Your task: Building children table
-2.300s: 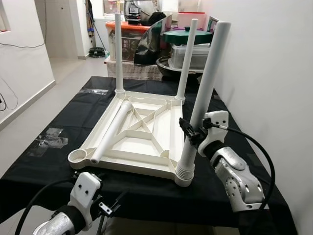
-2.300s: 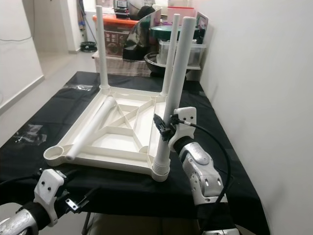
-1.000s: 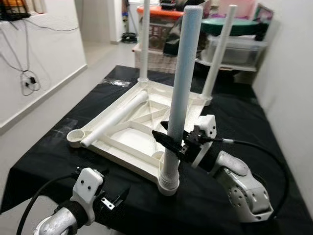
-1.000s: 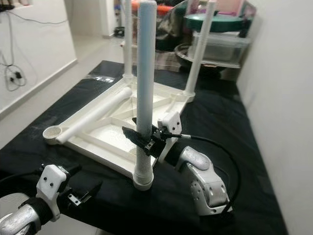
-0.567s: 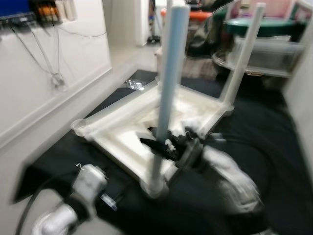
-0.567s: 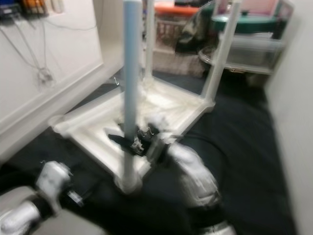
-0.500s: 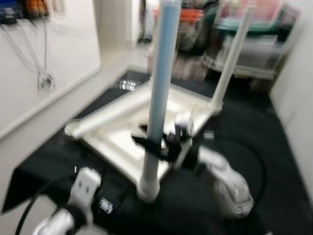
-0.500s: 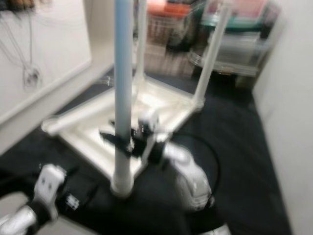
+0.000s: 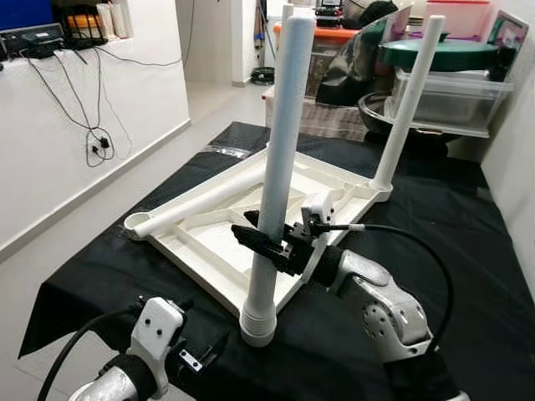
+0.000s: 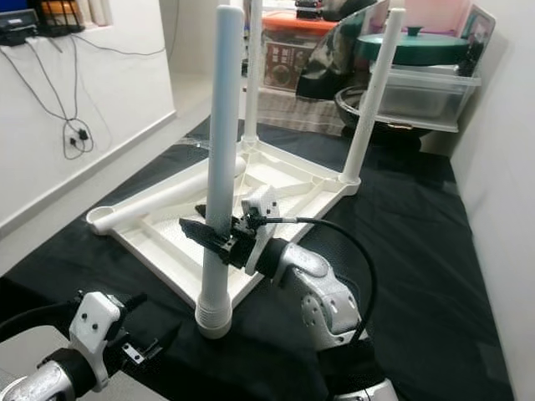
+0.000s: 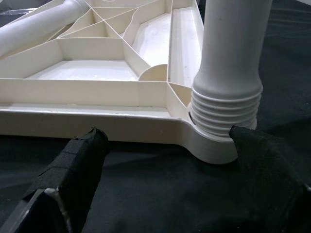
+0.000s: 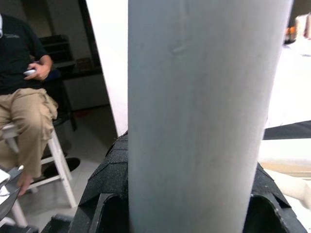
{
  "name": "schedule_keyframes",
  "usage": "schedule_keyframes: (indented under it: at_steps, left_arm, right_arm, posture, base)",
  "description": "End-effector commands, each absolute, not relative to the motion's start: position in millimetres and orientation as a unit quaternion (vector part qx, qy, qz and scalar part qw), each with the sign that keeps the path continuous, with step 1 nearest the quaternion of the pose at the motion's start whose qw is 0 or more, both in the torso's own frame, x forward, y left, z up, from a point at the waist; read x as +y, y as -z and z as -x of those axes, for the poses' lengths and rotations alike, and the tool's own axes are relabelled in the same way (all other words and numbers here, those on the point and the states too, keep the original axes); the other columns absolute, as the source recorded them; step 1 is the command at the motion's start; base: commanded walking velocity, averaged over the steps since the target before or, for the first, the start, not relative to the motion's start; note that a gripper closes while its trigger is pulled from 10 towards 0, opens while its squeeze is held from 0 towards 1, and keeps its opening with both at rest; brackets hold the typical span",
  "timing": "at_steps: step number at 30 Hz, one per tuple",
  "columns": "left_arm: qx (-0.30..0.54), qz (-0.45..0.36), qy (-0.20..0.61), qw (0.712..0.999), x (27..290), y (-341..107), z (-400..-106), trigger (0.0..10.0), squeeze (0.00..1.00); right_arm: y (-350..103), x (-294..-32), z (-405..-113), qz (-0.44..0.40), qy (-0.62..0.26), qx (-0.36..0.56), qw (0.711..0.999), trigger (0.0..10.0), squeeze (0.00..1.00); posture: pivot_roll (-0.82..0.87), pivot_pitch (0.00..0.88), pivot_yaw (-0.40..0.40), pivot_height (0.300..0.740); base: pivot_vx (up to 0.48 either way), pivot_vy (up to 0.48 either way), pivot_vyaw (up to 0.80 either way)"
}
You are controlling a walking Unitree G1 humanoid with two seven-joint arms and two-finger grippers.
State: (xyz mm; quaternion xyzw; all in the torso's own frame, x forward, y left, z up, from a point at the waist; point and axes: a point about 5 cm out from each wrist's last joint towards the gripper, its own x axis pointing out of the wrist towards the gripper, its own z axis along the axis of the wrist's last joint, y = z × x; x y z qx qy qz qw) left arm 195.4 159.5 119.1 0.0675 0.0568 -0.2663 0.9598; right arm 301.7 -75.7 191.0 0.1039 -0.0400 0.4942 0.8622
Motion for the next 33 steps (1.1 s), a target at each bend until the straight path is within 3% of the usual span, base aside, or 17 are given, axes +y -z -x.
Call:
schedule_keyframes:
  at_steps: [1,19,28,33]
  left_arm:
    - [0.060,-0.067,0.265,0.960,159,-117,-195,10.0,0.00]
    - [0.060,-0.076,0.201,0.975,167,-115,-208,10.0,0.00]
    - [0.067,-0.102,0.145,0.982,180,-112,-217,10.0,0.00]
    - [0.059,-0.096,0.148,0.982,178,-114,-216,10.0,0.00]
  right_arm:
    - [-164,-86,-305,-0.091,-0.456,0.022,0.885,10.0,0.00]
    - [-166,-92,-313,-0.085,-0.424,0.014,0.901,10.0,0.00]
    - [-175,-100,-330,-0.106,-0.360,-0.005,0.927,10.0,0.00]
    - [-185,-99,-330,-0.116,-0.366,-0.019,0.923,10.0,0.00]
  posture:
    - [0.04,0.000,-0.071,0.740]
    - [0.02,0.000,-0.066,0.740]
    - [0.03,0.000,-0.070,0.740]
    - [0.03,0.000,-0.069,0.740]
  base:
    - [-0.386,0.000,0.00]
    - [-0.036,0.000,0.00]
    - [0.000,0.000,0.00]
    - [0.000,0.000,0.00]
